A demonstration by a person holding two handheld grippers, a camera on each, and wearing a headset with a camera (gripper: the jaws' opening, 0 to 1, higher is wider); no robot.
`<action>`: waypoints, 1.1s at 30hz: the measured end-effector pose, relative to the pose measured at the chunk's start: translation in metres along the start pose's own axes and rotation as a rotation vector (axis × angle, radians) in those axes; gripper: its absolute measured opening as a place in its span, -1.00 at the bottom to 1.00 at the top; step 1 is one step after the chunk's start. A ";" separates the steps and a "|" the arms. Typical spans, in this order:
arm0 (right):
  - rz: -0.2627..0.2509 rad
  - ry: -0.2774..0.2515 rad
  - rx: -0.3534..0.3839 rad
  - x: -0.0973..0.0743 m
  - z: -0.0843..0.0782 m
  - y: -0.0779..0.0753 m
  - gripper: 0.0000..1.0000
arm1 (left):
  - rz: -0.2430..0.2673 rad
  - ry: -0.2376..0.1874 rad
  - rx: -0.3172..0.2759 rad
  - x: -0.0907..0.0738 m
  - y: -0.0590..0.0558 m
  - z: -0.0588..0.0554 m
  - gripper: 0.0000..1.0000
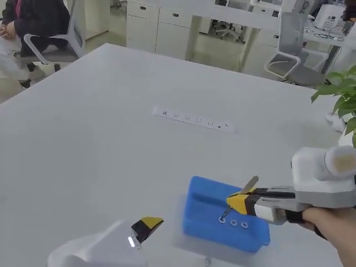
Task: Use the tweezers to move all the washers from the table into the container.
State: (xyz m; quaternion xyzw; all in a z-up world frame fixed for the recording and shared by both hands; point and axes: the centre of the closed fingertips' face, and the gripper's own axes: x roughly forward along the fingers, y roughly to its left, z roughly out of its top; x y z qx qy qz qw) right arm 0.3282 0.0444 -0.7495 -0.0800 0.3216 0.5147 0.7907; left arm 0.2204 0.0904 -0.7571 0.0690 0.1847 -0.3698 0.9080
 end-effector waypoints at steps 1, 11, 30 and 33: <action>0.004 0.000 -0.001 -0.001 0.000 0.002 -0.93 | -0.001 0.001 -0.001 0.000 0.000 0.000 0.60; 0.035 0.017 0.005 0.002 -0.020 0.026 -0.93 | -0.002 0.007 0.007 0.000 0.000 -0.001 0.60; 0.025 0.124 -0.034 0.023 -0.073 0.039 -0.92 | -0.004 0.011 0.011 -0.001 -0.001 -0.002 0.58; 0.020 0.108 -0.019 0.025 -0.072 0.039 -0.92 | -0.003 0.017 0.013 0.000 -0.001 -0.003 0.58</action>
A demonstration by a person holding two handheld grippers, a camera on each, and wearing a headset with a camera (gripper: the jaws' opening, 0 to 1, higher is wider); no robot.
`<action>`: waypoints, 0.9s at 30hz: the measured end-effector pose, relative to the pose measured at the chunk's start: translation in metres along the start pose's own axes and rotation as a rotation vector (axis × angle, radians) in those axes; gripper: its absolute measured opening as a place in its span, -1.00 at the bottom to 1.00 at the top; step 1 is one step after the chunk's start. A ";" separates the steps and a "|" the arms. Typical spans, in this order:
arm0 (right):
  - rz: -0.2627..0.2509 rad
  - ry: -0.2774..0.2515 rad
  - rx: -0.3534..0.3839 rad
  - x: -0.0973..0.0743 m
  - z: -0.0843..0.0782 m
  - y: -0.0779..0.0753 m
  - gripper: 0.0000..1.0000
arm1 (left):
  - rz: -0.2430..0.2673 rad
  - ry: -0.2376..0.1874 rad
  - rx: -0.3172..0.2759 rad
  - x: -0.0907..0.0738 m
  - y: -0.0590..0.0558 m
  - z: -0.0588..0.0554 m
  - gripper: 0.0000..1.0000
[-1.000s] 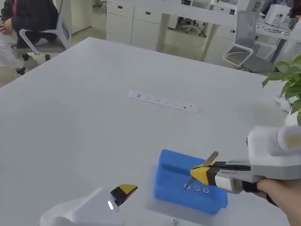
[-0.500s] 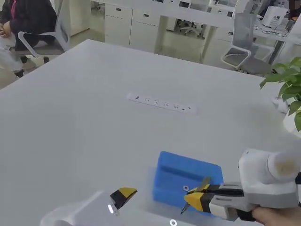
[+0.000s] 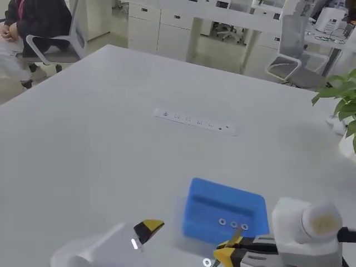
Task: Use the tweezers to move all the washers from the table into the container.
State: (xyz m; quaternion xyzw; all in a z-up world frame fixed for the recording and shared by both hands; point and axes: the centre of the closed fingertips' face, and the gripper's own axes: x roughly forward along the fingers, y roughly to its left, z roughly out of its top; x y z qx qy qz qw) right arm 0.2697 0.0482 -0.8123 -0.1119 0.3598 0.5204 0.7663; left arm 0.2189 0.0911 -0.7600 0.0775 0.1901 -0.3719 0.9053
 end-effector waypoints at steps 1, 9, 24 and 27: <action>0.001 -0.001 0.002 0.001 -0.001 -0.001 -0.92 | -0.001 0.000 0.000 0.000 0.000 0.000 0.58; -0.008 -0.001 -0.005 0.005 -0.002 0.000 -0.92 | -0.004 0.014 0.006 0.001 -0.001 -0.003 0.56; -0.014 0.015 -0.109 0.006 -0.004 0.009 -0.93 | -0.002 0.019 0.010 0.001 0.000 -0.004 0.54; -0.016 0.018 -0.122 0.006 -0.004 0.008 -0.93 | -0.001 0.023 0.014 0.002 0.000 -0.004 0.54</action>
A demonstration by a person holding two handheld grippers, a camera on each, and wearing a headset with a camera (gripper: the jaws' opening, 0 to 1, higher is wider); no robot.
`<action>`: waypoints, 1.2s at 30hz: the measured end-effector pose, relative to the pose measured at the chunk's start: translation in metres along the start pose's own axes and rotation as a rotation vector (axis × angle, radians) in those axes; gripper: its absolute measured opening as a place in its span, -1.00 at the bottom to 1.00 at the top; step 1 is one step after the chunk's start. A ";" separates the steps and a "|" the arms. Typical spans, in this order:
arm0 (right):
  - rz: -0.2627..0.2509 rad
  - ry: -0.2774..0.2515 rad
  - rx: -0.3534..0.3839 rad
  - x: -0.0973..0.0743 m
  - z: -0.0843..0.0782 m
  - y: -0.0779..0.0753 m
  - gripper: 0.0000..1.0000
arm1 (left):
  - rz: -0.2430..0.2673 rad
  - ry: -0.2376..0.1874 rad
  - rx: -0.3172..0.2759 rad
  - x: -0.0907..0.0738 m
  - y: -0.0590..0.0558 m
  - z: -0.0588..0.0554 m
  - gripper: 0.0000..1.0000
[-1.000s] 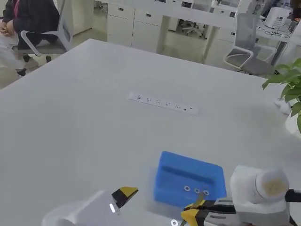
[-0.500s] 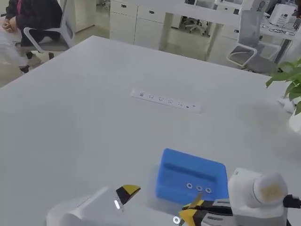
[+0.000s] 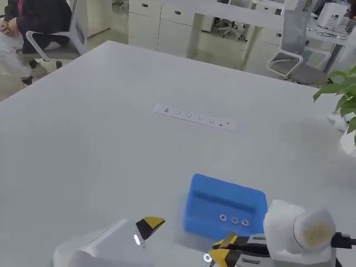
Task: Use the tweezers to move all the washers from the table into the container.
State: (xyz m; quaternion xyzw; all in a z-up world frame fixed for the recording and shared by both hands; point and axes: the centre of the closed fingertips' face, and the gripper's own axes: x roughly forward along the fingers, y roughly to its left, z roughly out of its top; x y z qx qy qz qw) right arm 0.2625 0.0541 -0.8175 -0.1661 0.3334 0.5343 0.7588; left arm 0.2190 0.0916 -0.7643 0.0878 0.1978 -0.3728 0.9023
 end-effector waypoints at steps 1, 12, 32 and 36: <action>-0.003 -0.002 0.004 0.000 0.000 0.000 -0.93 | -0.001 0.001 0.000 0.000 0.000 0.000 0.54; -0.007 -0.054 0.044 -0.013 0.016 -0.004 -0.93 | -0.001 0.003 0.007 0.000 -0.001 0.000 0.53; -0.027 -0.128 -0.029 -0.038 0.070 -0.020 -0.93 | 0.002 -0.003 0.002 -0.001 0.000 0.001 0.53; -0.040 -0.134 -0.037 -0.041 0.077 -0.028 -0.93 | 0.002 -0.008 -0.001 -0.001 0.000 0.002 0.54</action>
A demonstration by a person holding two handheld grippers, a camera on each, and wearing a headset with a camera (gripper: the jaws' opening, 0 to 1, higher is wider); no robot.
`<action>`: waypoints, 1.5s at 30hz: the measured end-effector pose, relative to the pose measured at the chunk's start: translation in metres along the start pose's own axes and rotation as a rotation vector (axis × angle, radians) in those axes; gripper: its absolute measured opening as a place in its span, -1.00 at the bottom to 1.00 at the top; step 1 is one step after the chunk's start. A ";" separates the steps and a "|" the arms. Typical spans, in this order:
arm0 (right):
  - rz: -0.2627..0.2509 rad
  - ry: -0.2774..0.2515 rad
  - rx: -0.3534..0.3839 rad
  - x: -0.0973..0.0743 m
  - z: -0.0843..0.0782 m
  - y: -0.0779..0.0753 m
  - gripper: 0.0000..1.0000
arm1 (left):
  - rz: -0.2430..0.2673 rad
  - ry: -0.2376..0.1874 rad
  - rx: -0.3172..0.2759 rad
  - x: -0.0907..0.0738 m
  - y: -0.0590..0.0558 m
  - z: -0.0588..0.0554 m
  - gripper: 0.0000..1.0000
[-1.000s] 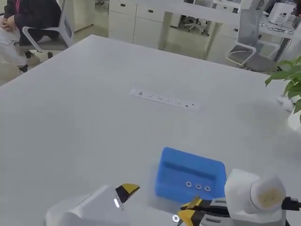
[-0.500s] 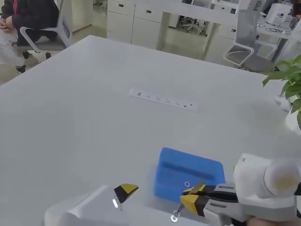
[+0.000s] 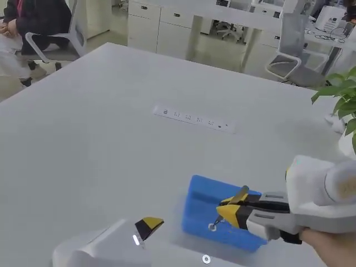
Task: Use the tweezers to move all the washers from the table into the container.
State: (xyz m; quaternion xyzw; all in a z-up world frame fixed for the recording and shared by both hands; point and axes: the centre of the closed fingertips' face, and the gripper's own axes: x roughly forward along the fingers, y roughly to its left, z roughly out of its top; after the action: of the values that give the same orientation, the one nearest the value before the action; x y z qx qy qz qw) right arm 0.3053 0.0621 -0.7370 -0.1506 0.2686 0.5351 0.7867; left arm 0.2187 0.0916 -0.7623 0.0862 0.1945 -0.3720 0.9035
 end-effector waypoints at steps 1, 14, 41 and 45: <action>-0.004 -0.003 0.000 0.000 0.002 -0.003 -0.93 | 0.000 -0.003 -0.002 0.000 0.000 0.000 0.54; -0.034 0.013 0.006 0.010 0.006 -0.031 -0.93 | 0.006 -0.007 -0.009 -0.001 0.002 0.001 0.54; -0.045 0.113 0.052 0.045 -0.026 -0.066 -0.93 | 0.012 -0.004 -0.014 -0.001 0.004 0.001 0.54; -0.048 0.123 0.062 0.048 -0.032 -0.070 -0.93 | 0.013 -0.003 -0.013 -0.001 0.004 0.001 0.53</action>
State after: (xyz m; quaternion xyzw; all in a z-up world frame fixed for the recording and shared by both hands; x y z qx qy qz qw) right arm 0.3747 0.0551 -0.7942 -0.1651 0.3290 0.4972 0.7857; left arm 0.2208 0.0946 -0.7613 0.0808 0.1948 -0.3651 0.9068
